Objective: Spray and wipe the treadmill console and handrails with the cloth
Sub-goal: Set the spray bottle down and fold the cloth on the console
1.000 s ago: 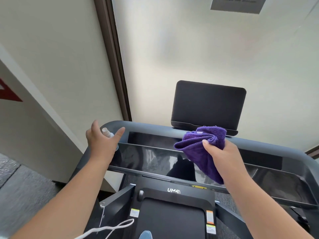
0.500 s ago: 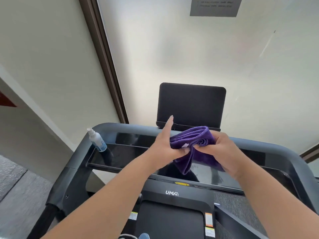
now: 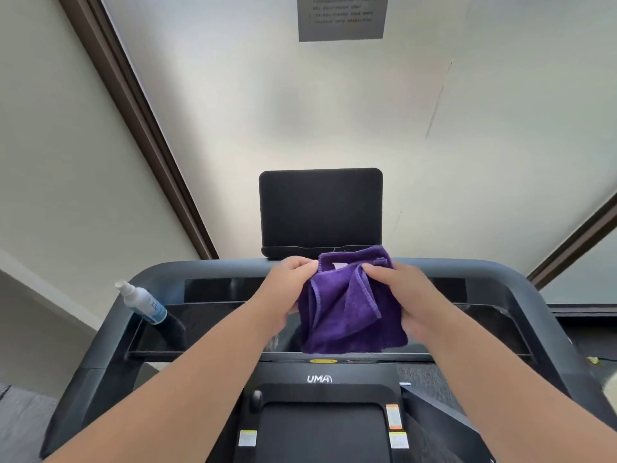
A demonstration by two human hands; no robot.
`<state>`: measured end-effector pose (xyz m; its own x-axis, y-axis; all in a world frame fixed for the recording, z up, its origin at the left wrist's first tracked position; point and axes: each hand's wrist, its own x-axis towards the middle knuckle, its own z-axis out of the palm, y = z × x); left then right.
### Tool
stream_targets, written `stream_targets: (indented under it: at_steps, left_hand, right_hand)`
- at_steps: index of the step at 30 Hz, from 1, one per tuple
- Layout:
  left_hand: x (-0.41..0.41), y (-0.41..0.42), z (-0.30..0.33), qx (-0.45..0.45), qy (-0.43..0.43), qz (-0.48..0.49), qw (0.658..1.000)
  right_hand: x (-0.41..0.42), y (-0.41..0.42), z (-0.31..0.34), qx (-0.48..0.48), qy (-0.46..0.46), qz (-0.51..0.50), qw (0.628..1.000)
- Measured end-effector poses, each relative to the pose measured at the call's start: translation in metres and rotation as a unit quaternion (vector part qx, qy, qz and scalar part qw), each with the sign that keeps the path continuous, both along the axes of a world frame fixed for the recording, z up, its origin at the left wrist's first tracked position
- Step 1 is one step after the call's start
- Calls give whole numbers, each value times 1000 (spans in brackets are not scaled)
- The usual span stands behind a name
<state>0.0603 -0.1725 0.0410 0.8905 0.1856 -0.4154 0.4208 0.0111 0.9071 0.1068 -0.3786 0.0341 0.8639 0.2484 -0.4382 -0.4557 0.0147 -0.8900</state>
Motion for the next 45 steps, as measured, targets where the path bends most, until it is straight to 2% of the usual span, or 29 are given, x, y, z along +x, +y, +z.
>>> stream_targets:
  at_steps: [1, 2, 4, 5, 7, 9, 11, 13, 15, 17, 20, 23, 25, 27, 29, 33, 37, 40, 42, 45]
  left_hand:
    - [-1, -1, -14, 22, 25, 20, 999]
    - [-5, -2, -29, 88, 37, 34, 995]
    - [-20, -6, -52, 235, 25, 50, 970]
    - [-30, -9, -59, 272, 5, 49, 961]
    - [-48, -17, -69, 289, -28, 2, 957]
    - [-59, -22, -77, 331, -25, -93, 939]
    - [-63, -25, -83, 415, -16, -176, 892]
    - [-60, -25, -87, 491, -21, -211, 845]
    - [-54, -26, -88, 517, -20, -212, 829]
    - [-44, -29, -86, 500, -16, -179, 847]
    - [-31, -29, -79, 403, -64, -86, 909]
    - [-21, -27, -66, 198, -62, 15, 978]
    - [-12, -28, -60, 88, -32, 56, 994]
    - [-4, -28, -62, 90, -4, 45, 995]
    - [3, -29, -70, 132, 19, 22, 991]
    - [3, -30, -88, 288, 40, 8, 957]
    - [5, -35, -92, 249, 110, -18, 962]
    - [15, -31, -90, 206, 146, -13, 968]
    - [16, -29, -89, 204, 133, -12, 970]
    - [0, -18, -86, 250, 57, -1, 966]
  right_hand:
    - [0, 2, -13, -23, 36, -17, 999]
    - [0, 3, -28, -60, 49, -30, 997]
    - [-2, -1, -54, -174, 20, -45, 984]
    - [-5, -4, -61, -239, -9, -45, 970]
    - [-16, -12, -69, -319, -55, -44, 945]
    - [-27, -16, -75, -369, -91, -49, 924]
    - [-38, -14, -79, -407, -98, -40, 907]
    - [-46, -9, -80, -405, -77, -20, 911]
    - [-47, -6, -81, -390, -50, -33, 919]
    - [-46, -3, -79, -374, -37, -60, 925]
    - [-48, 1, -68, -334, -71, -105, 934]
    - [-53, 2, -58, -298, -115, -154, 935]
    - [-53, 2, -57, -288, -122, -179, 933]
    - [-46, 2, -60, -300, -105, -190, 929]
    - [-37, 2, -67, -330, -66, -176, 925]
    - [-29, 4, -82, -403, -19, -133, 905]
    - [-26, 4, -91, -382, 33, -119, 916]
    - [-31, 12, -78, -407, 20, -98, 908]
    - [-38, 25, -62, -408, -10, -93, 908]
    - [-46, 51, -51, -394, -48, -68, 915]
